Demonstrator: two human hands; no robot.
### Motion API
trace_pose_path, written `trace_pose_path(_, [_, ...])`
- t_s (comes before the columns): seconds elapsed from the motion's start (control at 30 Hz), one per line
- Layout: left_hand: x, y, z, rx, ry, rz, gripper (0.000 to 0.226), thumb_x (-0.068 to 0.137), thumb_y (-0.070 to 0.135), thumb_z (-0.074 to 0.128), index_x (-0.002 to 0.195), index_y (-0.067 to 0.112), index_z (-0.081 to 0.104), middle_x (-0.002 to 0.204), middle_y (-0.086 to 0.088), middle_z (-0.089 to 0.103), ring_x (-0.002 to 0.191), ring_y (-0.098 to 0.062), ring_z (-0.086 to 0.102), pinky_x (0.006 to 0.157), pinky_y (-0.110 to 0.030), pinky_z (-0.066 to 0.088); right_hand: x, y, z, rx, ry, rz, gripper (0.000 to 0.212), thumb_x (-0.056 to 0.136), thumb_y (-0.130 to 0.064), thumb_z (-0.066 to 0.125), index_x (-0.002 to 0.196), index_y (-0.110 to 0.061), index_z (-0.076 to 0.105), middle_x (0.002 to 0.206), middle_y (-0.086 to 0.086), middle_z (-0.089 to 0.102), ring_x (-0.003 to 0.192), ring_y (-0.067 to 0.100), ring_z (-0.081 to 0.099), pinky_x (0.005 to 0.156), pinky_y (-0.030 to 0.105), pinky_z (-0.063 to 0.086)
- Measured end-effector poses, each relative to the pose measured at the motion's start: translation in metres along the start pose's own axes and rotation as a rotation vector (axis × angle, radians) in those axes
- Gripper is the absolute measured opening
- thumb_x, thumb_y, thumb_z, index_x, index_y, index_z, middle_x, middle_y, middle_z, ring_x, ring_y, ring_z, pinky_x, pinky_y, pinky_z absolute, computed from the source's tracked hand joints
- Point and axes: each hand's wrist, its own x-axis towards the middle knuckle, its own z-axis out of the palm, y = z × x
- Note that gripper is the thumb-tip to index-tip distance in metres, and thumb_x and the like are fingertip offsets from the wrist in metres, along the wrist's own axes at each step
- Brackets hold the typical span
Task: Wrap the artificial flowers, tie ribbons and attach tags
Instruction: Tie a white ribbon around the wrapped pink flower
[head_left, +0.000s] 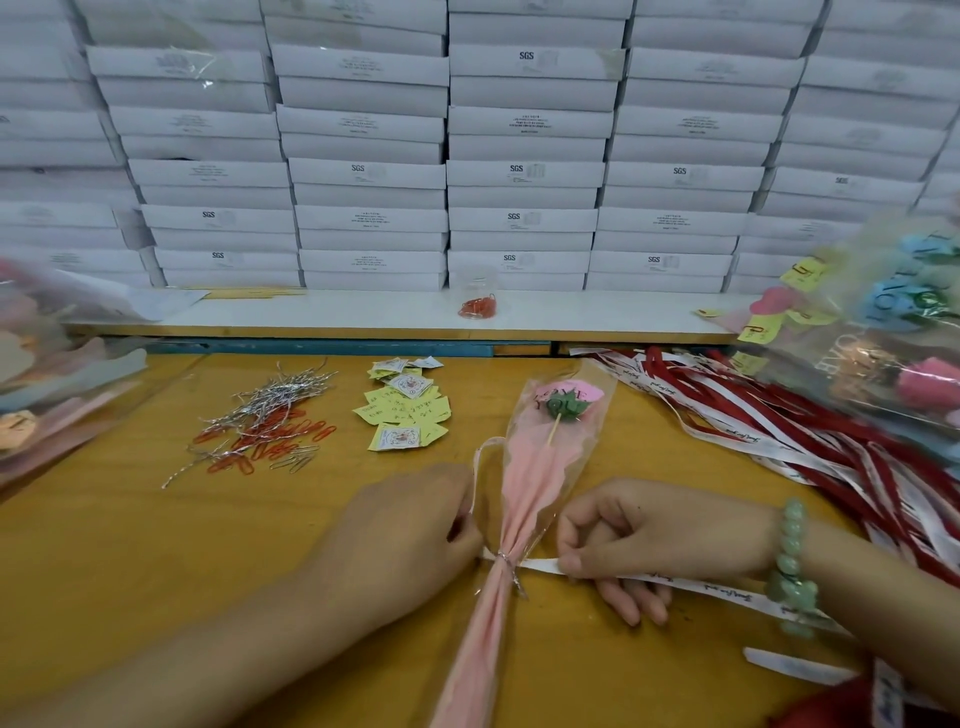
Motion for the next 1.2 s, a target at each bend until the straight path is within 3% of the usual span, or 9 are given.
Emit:
trace_pose_path(0.07, [0.0,-0.002,0.002,-0.141,0.065,-0.016,0.015,0.09,0.036,0.049,0.079,0.029,0.043,0.074,0.009,0.053,0.067,-0.008,0.051,0.052,-0.022,0.034,0.0,0.001,-0.002,0.026,-0.016,0.001,0.014,0.099,-0.023,0.053,0.088,-0.013,0.056,0.058,-0.004,0.063,0.04,0.002,0.052,0.044,0.013,0.04])
trace_pose_path(0.2, [0.005,0.005,-0.006,-0.894,0.182,-0.002,0.016,0.097,0.014,0.052,0.082,0.018,0.051,0.082,0.005,0.068,0.07,-0.001,0.061,0.062,-0.017,0.046,0.001,0.002,-0.002,0.045,-0.024,0.014,0.016,0.098,-0.024,0.054,0.094,-0.009,0.055,0.058,-0.005,0.064,0.041,0.002,0.053,0.045,0.012,0.041])
trace_pose_path(0.27, [0.006,0.01,-0.011,-1.188,0.12,0.06,0.012,0.098,0.007,0.05,0.087,0.001,0.051,0.088,-0.004,0.072,0.086,-0.016,0.069,0.075,-0.023,0.054,0.002,0.003,-0.002,0.048,-0.027,0.017,0.016,0.099,-0.024,0.053,0.095,-0.008,0.054,0.058,-0.006,0.064,0.041,0.001,0.053,0.045,0.011,0.042])
trace_pose_path(0.37, [0.0,0.021,-0.015,-1.474,-0.157,0.093,0.013,0.099,0.012,0.047,0.095,-0.001,0.044,0.096,-0.019,0.072,0.089,-0.033,0.072,0.074,-0.029,0.057,0.002,0.003,-0.003,0.039,-0.03,0.012,0.022,0.099,-0.023,0.052,0.101,-0.001,0.054,0.058,-0.006,0.063,0.041,0.001,0.054,0.045,0.011,0.042])
trace_pose_path(0.53, [-0.007,0.032,-0.004,-1.458,-0.295,0.021,0.011,0.1,0.013,0.042,0.092,0.006,0.041,0.093,-0.019,0.072,0.08,-0.029,0.072,0.064,-0.023,0.056,0.002,0.005,-0.005,0.054,-0.053,0.004,0.016,0.099,-0.019,0.051,0.101,-0.004,0.055,0.06,-0.005,0.064,0.043,0.001,0.055,0.046,0.01,0.043])
trace_pose_path(0.73, [-0.006,0.027,0.002,-1.504,-0.26,-0.055,0.004,0.097,0.0,0.05,0.096,0.002,0.047,0.075,-0.013,0.065,0.054,-0.021,0.063,0.044,-0.021,0.047,0.0,0.009,-0.014,0.147,0.014,-0.017,0.023,0.092,-0.032,0.056,0.094,-0.009,0.055,0.062,0.002,0.062,0.04,0.005,0.051,0.043,0.015,0.045])
trace_pose_path(0.9, [-0.004,0.024,0.002,-1.478,-0.273,-0.042,0.009,0.094,-0.002,0.055,0.098,0.002,0.049,0.08,-0.016,0.068,0.051,-0.019,0.06,0.04,-0.02,0.044,-0.002,0.016,-0.023,0.369,0.111,-0.15,0.021,0.09,-0.034,0.058,0.09,-0.013,0.062,0.055,0.002,0.055,0.034,0.003,0.042,0.035,0.014,0.04])
trace_pose_path(1.0, [-0.005,0.025,0.001,-1.459,-0.277,-0.012,0.008,0.093,-0.001,0.058,0.095,0.003,0.051,0.088,-0.018,0.07,0.049,-0.018,0.059,0.039,-0.019,0.043,-0.006,0.014,-0.029,0.572,-0.019,-0.315,0.025,0.092,-0.035,0.06,0.078,-0.014,0.061,0.055,0.001,0.056,0.036,0.002,0.049,0.038,0.015,0.045])
trace_pose_path(1.2, [-0.007,0.028,-0.002,-1.355,-0.281,-0.026,0.018,0.095,-0.002,0.054,0.109,0.004,0.063,0.077,-0.005,0.071,0.046,-0.016,0.055,0.038,-0.018,0.04,-0.007,0.005,-0.031,0.741,-0.307,-0.483,0.035,0.098,-0.04,0.049,0.098,-0.007,0.063,0.084,0.007,0.07,0.066,0.01,0.068,0.058,0.019,0.055])
